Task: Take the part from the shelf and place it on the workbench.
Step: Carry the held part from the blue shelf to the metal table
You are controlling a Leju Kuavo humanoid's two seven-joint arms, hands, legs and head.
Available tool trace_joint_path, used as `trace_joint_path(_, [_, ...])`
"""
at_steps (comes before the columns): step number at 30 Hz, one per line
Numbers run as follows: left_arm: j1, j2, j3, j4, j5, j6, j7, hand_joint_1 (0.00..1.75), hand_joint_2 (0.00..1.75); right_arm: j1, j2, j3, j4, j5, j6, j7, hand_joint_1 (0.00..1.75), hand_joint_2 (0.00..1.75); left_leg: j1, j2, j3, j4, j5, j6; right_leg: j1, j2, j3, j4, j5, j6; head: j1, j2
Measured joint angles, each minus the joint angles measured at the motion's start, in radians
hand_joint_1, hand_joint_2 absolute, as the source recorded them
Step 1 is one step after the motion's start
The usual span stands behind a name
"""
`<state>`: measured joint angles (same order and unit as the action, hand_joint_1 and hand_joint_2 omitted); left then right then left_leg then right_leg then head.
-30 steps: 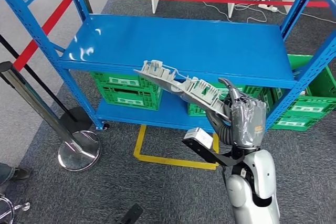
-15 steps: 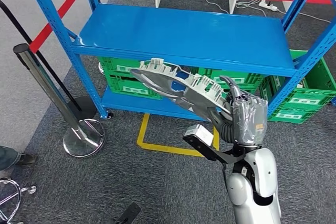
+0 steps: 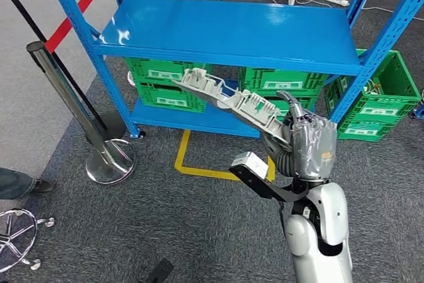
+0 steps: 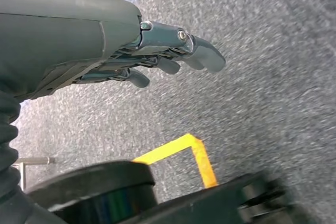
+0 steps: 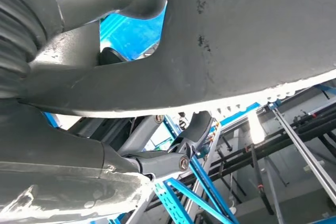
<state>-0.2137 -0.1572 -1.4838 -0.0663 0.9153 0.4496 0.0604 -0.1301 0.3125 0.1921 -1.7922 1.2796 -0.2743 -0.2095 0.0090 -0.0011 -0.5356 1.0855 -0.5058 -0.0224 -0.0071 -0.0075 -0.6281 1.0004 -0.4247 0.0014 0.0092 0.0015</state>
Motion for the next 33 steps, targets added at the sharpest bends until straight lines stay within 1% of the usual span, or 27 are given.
trace_joint_path(1, [-0.001, 0.000, 0.000, 0.000, 0.002, 0.000, 0.000, 0.00, 1.75, -0.002, 0.002, 0.001, 0.000, 0.001, 0.001, 0.001, 1.75, 1.75, -0.002, -0.001, 0.036, -0.055, -0.012, 0.005, 0.001, 0.000, -0.008, 0.005, 0.007, 0.005, 0.000, 0.000])
trace_joint_path(2, [-0.002, 0.000, 0.000, 0.000, 0.004, -0.001, 0.000, 0.00, 1.75, -0.005, 0.005, 0.001, 0.000, 0.002, 0.002, 0.001, 1.75, 1.75, -0.004, -0.001, 0.054, -0.088, -0.025, 0.011, 0.001, 0.000, -0.013, 0.007, 0.016, 0.011, 0.000, 0.000])
trace_joint_path(4, [-0.001, 0.000, 0.000, 0.000, 0.011, -0.002, 0.000, 0.00, 1.75, -0.008, 0.008, 0.003, 0.000, 0.002, 0.002, 0.002, 1.75, 1.75, -0.006, 0.000, 0.049, -0.101, -0.016, 0.025, -0.002, -0.001, -0.019, 0.004, 0.031, 0.022, 0.000, 0.000])
trace_joint_path(5, [-0.001, 0.000, -0.001, 0.000, 0.013, -0.003, 0.000, 0.00, 1.75, -0.009, 0.009, 0.003, 0.000, 0.002, 0.003, 0.002, 1.75, 1.75, -0.006, 0.001, 0.041, -0.103, -0.006, 0.033, -0.004, 0.000, -0.025, 0.009, 0.021, 0.028, 0.000, 0.000])
trace_joint_path(6, [0.000, 0.000, -0.001, 0.000, 0.015, -0.004, 0.000, 0.00, 1.75, -0.009, 0.009, 0.003, 0.000, 0.002, 0.003, 0.003, 1.75, 1.75, -0.005, 0.003, 0.031, -0.105, 0.007, 0.041, -0.004, 0.001, -0.037, 0.028, -0.008, 0.033, 0.002, 0.000])
trace_joint_path(7, [-0.001, 0.000, -0.001, 0.000, 0.017, -0.004, 0.000, 0.00, 1.75, -0.010, 0.009, 0.003, 0.000, 0.002, 0.004, 0.003, 1.75, 1.75, -0.004, 0.005, 0.017, -0.106, 0.020, 0.047, -0.005, 0.002, -0.053, 0.067, -0.053, 0.037, 0.003, 0.000])
trace_joint_path(9, [-0.001, 0.000, -0.002, 0.000, 0.017, -0.004, 0.000, 0.00, 1.75, -0.010, 0.009, 0.002, 0.001, 0.003, 0.004, 0.005, 1.75, 1.75, -0.006, 0.006, -0.016, -0.105, 0.046, 0.054, -0.005, 0.004, -0.088, 0.195, -0.150, 0.043, 0.006, 0.000])
trace_joint_path(10, [0.000, 0.000, -0.002, 0.000, 0.018, -0.004, 0.000, 0.00, 1.75, -0.010, 0.009, 0.002, 0.001, 0.003, 0.005, 0.006, 1.75, 1.75, -0.007, 0.006, -0.034, -0.103, 0.059, 0.054, -0.005, 0.004, -0.097, 0.256, -0.172, 0.044, 0.006, 0.000])
trace_joint_path(11, [0.000, 0.000, -0.002, 0.000, 0.018, -0.004, 0.000, 0.00, 1.75, -0.010, 0.009, 0.002, 0.002, 0.003, 0.005, 0.006, 1.75, 1.75, -0.008, 0.006, -0.052, -0.102, 0.072, 0.054, -0.005, 0.004, -0.093, 0.293, -0.169, 0.045, 0.006, 0.000])
trace_joint_path(12, [0.000, 0.000, -0.002, 0.000, 0.019, -0.004, 0.000, 0.00, 1.75, -0.010, 0.009, 0.002, 0.002, 0.004, 0.006, 0.008, 1.75, 1.75, -0.009, 0.006, -0.069, -0.101, 0.084, 0.053, -0.005, 0.004, -0.074, 0.297, -0.146, 0.044, 0.006, 0.000])
trace_joint_path(13, [0.000, 0.000, -0.002, 0.000, 0.019, -0.004, 0.000, 0.00, 1.75, -0.010, 0.009, 0.002, 0.003, 0.004, 0.006, 0.008, 1.75, 1.75, -0.010, 0.006, -0.084, -0.100, 0.095, 0.051, -0.005, 0.004, -0.035, 0.264, -0.116, 0.041, 0.006, 0.000])
trace_joint_path(14, [0.000, 0.000, -0.003, 0.000, 0.020, -0.005, 0.000, 0.00, 1.75, -0.011, 0.009, 0.003, 0.004, 0.004, 0.006, 0.009, 1.75, 1.75, -0.011, 0.006, -0.096, -0.099, 0.106, 0.049, -0.005, 0.004, 0.018, 0.203, -0.096, 0.038, 0.006, 0.000])
trace_joint_path(16, [-0.001, 0.000, -0.004, 0.000, 0.025, -0.005, 0.000, 0.00, 1.75, -0.015, 0.010, 0.004, 0.004, 0.005, 0.006, 0.010, 1.75, 1.75, -0.014, 0.004, -0.114, -0.097, 0.127, 0.041, -0.002, 0.004, 0.132, 0.047, -0.105, 0.031, 0.005, 0.000])
trace_joint_path(17, [-0.001, 0.000, -0.005, 0.000, 0.027, -0.005, 0.000, 0.00, 1.75, -0.017, 0.011, 0.004, 0.004, 0.005, 0.006, 0.010, 1.75, 1.75, -0.015, 0.004, -0.119, -0.097, 0.137, 0.037, 0.000, 0.005, 0.163, -0.004, -0.117, 0.029, 0.005, 0.000])
trace_joint_path(18, [-0.001, 0.000, -0.007, 0.000, 0.030, -0.005, 0.000, 0.00, 1.75, -0.019, 0.012, 0.005, 0.005, 0.006, 0.006, 0.011, 1.75, 1.75, -0.015, 0.005, -0.123, -0.099, 0.149, 0.031, 0.002, 0.006, 0.176, -0.031, -0.125, 0.026, 0.004, 0.000])
trace_joint_path(19, [0.000, 0.000, -0.009, 0.001, 0.032, -0.004, 0.000, 0.00, 1.75, -0.020, 0.012, 0.005, 0.005, 0.006, 0.007, 0.011, 1.75, 1.75, -0.014, 0.005, -0.126, -0.102, 0.158, 0.026, 0.002, 0.005, 0.168, -0.034, -0.119, 0.020, 0.004, 0.000])
trace_joint_path(20, [0.001, 0.000, -0.011, 0.001, 0.033, -0.005, 0.000, 0.00, 1.75, -0.022, 0.012, 0.005, 0.006, 0.006, 0.007, 0.012, 1.75, 1.75, -0.013, 0.004, -0.131, -0.100, 0.153, 0.020, 0.001, 0.004, 0.159, -0.035, -0.109, 0.012, 0.004, 0.000])
trace_joint_path(21, [0.001, 0.000, -0.013, 0.001, 0.035, -0.005, 0.000, 0.00, 1.75, -0.023, 0.012, 0.005, 0.006, 0.006, 0.008, 0.012, 1.75, 1.75, -0.012, 0.004, -0.138, -0.086, 0.129, 0.014, 0.000, 0.002, 0.150, -0.035, -0.097, 0.002, 0.003, 0.000])
trace_joint_path(22, [0.002, 0.000, -0.015, 0.002, 0.036, -0.005, -0.001, 0.00, 1.75, -0.023, 0.012, 0.005, 0.007, 0.007, 0.008, 0.012, 1.75, 1.75, -0.010, 0.003, -0.149, -0.051, 0.087, 0.008, -0.002, 0.000, 0.137, -0.036, -0.083, -0.008, 0.002, 0.000])
trace_joint_path(24, [0.002, 0.001, -0.018, 0.002, 0.037, -0.005, -0.001, 0.00, 1.75, -0.024, 0.013, 0.005, 0.008, 0.007, 0.010, 0.013, 1.75, 1.75, -0.007, 0.003, -0.180, 0.078, -0.017, 0.000, -0.002, -0.001, 0.109, -0.032, -0.058, -0.017, -0.001, 0.000])
trace_joint_path(25, [0.002, 0.001, -0.019, 0.002, 0.038, -0.006, -0.001, 0.00, 1.75, -0.024, 0.013, 0.005, 0.009, 0.008, 0.010, 0.013, 1.75, 1.75, -0.005, 0.003, -0.192, 0.143, -0.048, -0.004, -0.001, -0.001, 0.091, -0.028, -0.047, -0.017, -0.001, 0.000])
trace_joint_path(26, [0.001, 0.002, -0.019, 0.002, 0.039, -0.006, -0.001, 0.00, 1.75, -0.024, 0.013, 0.005, 0.010, 0.008, 0.010, 0.013, 1.75, 1.75, -0.004, 0.003, -0.192, 0.186, -0.057, -0.006, -0.001, -0.001, 0.074, -0.023, -0.037, -0.016, -0.001, 0.000])
trace_joint_path(27, [0.001, 0.002, -0.020, 0.003, 0.039, -0.006, -0.001, 0.00, 1.75, -0.024, 0.013, 0.005, 0.011, 0.008, 0.011, 0.013, 1.75, 1.75, -0.002, 0.003, -0.176, 0.193, -0.045, -0.007, -0.001, -0.001, 0.056, -0.017, -0.029, -0.014, -0.001, 0.000])
trace_joint_path(29, [0.000, 0.003, -0.020, 0.003, 0.040, -0.007, -0.001, 0.00, 1.75, -0.024, 0.013, 0.005, 0.012, 0.008, 0.011, 0.013, 1.75, 1.75, -0.001, 0.003, -0.094, 0.105, 0.000, -0.003, -0.001, 0.000, 0.023, -0.003, -0.014, -0.008, -0.002, 0.000])
trace_joint_path(31, [-0.003, 0.003, -0.020, 0.003, 0.040, -0.007, -0.001, 0.00, 1.75, -0.025, 0.014, 0.004, 0.012, 0.008, 0.011, 0.013, 1.75, 1.75, -0.003, 0.001, 0.000, -0.029, 0.004, 0.005, 0.001, 0.001, 0.000, 0.008, 0.000, 0.002, -0.001, 0.000])
trace_joint_path(32, [-0.005, 0.003, -0.020, 0.003, 0.040, -0.006, -0.001, 0.00, 1.75, -0.025, 0.015, 0.004, 0.013, 0.008, 0.011, 0.013, 1.75, 1.75, -0.005, 0.000, 0.024, -0.070, -0.002, 0.009, 0.001, 0.001, -0.007, 0.010, 0.008, 0.007, -0.001, 0.000])
trace_joint_path(33, [-0.005, 0.003, -0.020, 0.003, 0.040, -0.006, -0.001, 0.00, 1.75, -0.025, 0.015, 0.005, 0.013, 0.008, 0.011, 0.013, 1.75, 1.75, -0.008, -0.001, 0.031, -0.090, -0.006, 0.014, 0.001, 0.000, -0.011, 0.009, 0.018, 0.012, 0.000, 0.000])
